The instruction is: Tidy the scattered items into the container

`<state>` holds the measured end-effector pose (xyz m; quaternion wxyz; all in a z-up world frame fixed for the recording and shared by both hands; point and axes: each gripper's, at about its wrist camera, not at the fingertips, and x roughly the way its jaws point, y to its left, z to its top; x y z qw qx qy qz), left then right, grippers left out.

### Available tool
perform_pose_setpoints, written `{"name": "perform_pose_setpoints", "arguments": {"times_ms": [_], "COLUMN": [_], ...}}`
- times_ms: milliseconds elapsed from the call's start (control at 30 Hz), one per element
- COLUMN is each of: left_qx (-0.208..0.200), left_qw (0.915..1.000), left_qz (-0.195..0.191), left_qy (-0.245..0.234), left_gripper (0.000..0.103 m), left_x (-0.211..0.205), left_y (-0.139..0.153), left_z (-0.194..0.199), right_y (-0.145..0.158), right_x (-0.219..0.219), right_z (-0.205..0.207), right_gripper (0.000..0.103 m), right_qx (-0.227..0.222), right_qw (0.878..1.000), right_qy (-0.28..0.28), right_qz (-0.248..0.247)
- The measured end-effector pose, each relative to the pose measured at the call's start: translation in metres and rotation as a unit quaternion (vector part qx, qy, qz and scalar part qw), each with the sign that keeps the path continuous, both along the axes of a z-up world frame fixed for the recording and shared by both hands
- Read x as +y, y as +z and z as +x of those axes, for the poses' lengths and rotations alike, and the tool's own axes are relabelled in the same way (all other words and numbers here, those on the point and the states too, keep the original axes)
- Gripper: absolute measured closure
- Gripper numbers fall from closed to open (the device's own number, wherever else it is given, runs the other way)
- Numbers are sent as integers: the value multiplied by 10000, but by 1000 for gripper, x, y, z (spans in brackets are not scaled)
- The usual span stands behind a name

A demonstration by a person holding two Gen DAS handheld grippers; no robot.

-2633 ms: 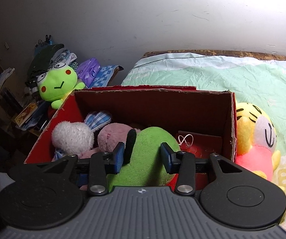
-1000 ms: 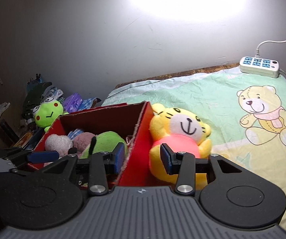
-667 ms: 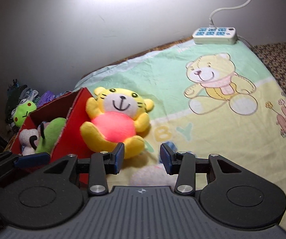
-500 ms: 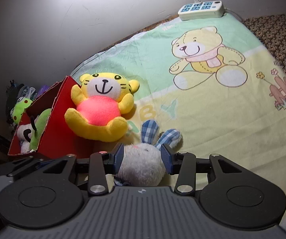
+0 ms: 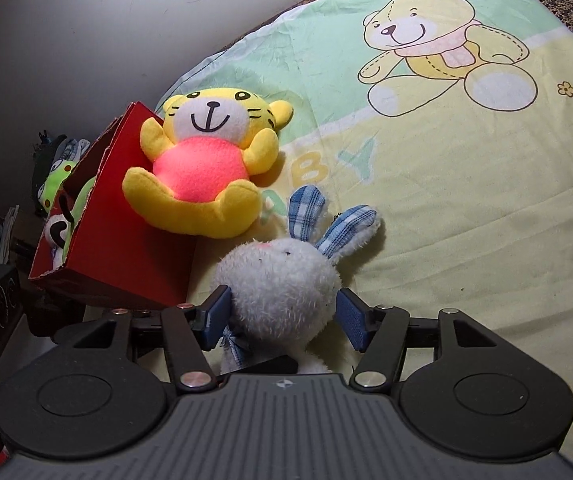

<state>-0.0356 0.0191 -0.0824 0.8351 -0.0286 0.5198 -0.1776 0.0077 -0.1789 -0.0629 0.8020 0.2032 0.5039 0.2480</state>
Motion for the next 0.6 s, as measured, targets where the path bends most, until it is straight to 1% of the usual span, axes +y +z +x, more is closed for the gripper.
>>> {"name": "perform_pose_setpoints", "arguments": {"times_ms": [133,300,400,500,600], "left_qx": [42,-78,-94,-116,-174], "left_qw": [10000,9991,9987,9979,9958], "left_qz": [6,347,426,536,704], "left_qy": [22,-222,-267,-335,-551], "left_gripper": [26,24,23,23,29], "left_x": [-3,-15,-18,-22,-31], "left_y": [-4,-6,-7,-7,-5], "left_z": [3,1,1,2,-2], "right_y": [-5,-7,-10,-13,-13], "right_x": [5,9,9,7,4], "right_z": [5,9,11,12,11], "right_gripper": [41,40,40,43,48], "right_qx": [28,37,70,140,165], "right_qw": [9999,9997,9996,9993,9992], "right_qy": [87,201,270,278,257], "right_qz": [64,92,109,207,252]}}
